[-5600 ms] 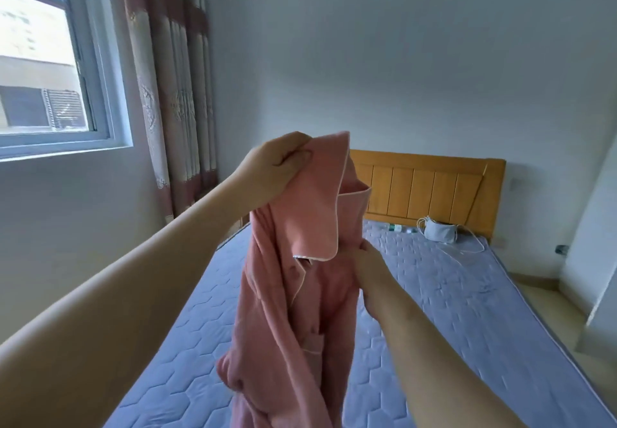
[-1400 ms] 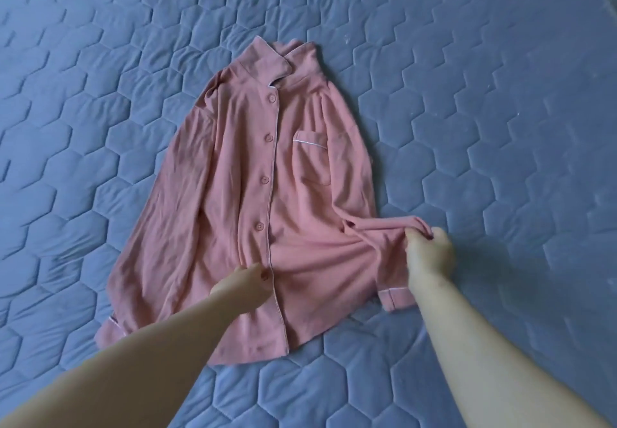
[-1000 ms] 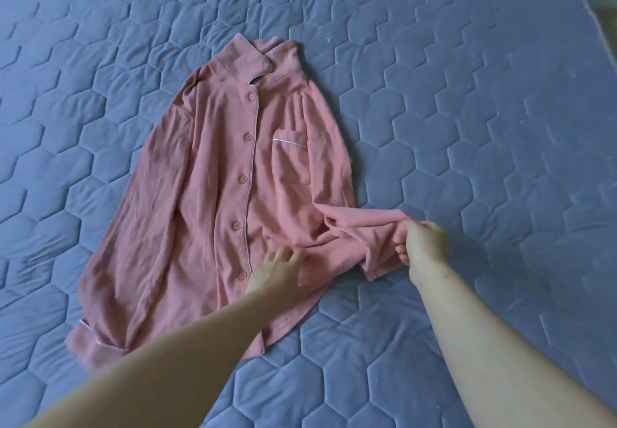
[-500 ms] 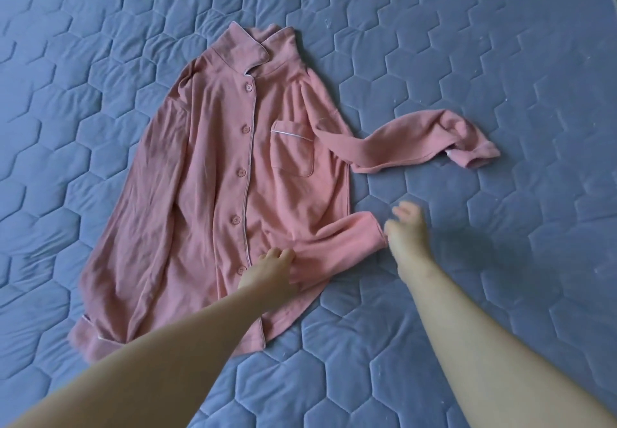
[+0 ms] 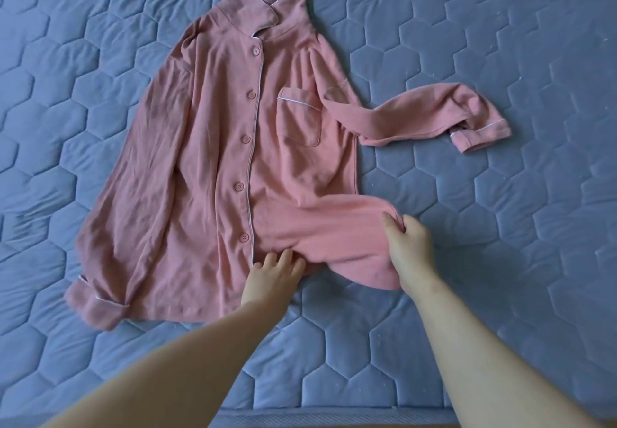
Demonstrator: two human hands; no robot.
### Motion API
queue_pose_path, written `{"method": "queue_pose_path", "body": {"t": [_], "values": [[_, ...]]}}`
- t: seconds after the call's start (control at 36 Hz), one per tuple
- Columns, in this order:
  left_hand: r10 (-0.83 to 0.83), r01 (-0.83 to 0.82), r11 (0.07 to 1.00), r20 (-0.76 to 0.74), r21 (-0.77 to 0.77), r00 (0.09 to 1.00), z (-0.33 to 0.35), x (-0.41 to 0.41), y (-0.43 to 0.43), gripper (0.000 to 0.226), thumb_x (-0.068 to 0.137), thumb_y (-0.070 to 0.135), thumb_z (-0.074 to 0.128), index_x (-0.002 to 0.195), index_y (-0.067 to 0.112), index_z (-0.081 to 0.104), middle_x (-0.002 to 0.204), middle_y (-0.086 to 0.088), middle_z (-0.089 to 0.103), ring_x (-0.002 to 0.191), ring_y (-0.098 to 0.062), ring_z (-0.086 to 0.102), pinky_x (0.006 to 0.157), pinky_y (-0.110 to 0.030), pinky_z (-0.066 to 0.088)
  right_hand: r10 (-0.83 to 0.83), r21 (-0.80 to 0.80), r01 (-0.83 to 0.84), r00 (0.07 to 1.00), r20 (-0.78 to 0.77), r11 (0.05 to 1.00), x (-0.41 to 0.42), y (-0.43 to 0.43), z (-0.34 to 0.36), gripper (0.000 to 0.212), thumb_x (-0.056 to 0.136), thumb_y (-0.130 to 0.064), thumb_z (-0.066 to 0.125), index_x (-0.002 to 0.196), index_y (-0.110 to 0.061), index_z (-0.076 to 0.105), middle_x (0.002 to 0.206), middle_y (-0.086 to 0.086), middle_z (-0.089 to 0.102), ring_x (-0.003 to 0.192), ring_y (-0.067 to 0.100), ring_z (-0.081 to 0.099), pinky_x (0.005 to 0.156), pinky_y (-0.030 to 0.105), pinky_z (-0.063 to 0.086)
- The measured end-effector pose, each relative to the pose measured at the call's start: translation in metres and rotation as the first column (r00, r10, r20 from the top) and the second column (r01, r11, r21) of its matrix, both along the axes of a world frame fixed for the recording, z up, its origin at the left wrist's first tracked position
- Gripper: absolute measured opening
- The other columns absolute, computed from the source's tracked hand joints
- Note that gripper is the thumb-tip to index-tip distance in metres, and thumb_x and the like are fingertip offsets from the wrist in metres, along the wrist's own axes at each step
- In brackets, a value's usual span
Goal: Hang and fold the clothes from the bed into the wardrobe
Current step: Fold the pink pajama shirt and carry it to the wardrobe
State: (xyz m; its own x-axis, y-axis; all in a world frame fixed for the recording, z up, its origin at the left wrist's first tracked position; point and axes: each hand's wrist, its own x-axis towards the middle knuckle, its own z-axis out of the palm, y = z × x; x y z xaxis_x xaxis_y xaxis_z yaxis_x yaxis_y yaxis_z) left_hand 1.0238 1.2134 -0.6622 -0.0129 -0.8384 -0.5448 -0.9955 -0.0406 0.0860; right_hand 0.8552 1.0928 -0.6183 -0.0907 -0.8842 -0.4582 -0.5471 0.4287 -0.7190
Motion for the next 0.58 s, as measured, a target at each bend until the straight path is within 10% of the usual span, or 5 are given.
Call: {"method": "queue_pose_path", "body": {"t": [0.08, 0.19, 0.33, 0.58], "values": [[0.030, -0.032, 0.995, -0.018, -0.096, 0.999, -0.005, 0.006, 0.005, 0.076, 0.027, 0.005, 0.087, 0.087, 0.016, 0.041, 0.068, -0.006, 0.058, 0.049, -0.026, 0.056, 0.033, -0.027, 0.040, -0.144, 0.147, 0.125, 0.981, 0.127, 0.981, -0.004, 0.010, -0.001, 0.025, 0.093, -0.020, 0.055, 0.069, -0.014, 0.051, 0.068, -0.002, 0.050, 0.068, 0.012, 0.043, 0.058, 0.026, 0.036], [0.098, -0.100, 0.995, -0.102, -0.011, 0.990, 0.012, 0.017, 0.005, 0.036, 0.087, 0.005, 0.049, 0.122, 0.013, 0.046, 0.114, -0.010, 0.053, 0.104, -0.030, 0.054, 0.076, -0.038, 0.048, -0.230, 0.268, 0.181, 0.959, 0.164, 0.946, -0.016, 0.019, -0.002, 0.032, 0.091, -0.021, 0.058, 0.090, 0.011, 0.055, 0.080, 0.006, 0.052, 0.079, 0.015, 0.045, 0.065, 0.027, 0.037], [0.112, -0.108, 0.994, -0.241, 0.029, 0.964, 0.036, 0.035, 0.015, 0.033, 0.084, 0.008, 0.045, 0.114, 0.018, 0.055, 0.110, -0.003, 0.053, 0.106, -0.025, 0.052, 0.074, -0.031, 0.040, -0.268, 0.317, 0.218, 0.955, 0.126, 0.923, -0.040, 0.032, 0.004, 0.029, 0.088, -0.021, 0.063, 0.089, 0.007, 0.057, 0.082, 0.009, 0.048, 0.076, 0.019, 0.042, 0.066, 0.032, 0.033], [-0.125, 0.180, 0.951, -0.220, 0.251, 0.967, 0.025, 0.021, 0.040, 0.033, 0.092, 0.010, 0.040, 0.123, 0.014, 0.052, 0.126, -0.003, 0.052, 0.117, -0.024, 0.049, 0.090, -0.032, 0.040, 0.094, 0.316, 0.009, 0.947, -0.308, 0.949, -0.052, 0.073, -0.019, 0.020, 0.086, -0.006, 0.055, 0.067, -0.005, 0.048, 0.068, 0.013, 0.050, 0.073, 0.030, 0.048, 0.061, 0.031, 0.031]]}}
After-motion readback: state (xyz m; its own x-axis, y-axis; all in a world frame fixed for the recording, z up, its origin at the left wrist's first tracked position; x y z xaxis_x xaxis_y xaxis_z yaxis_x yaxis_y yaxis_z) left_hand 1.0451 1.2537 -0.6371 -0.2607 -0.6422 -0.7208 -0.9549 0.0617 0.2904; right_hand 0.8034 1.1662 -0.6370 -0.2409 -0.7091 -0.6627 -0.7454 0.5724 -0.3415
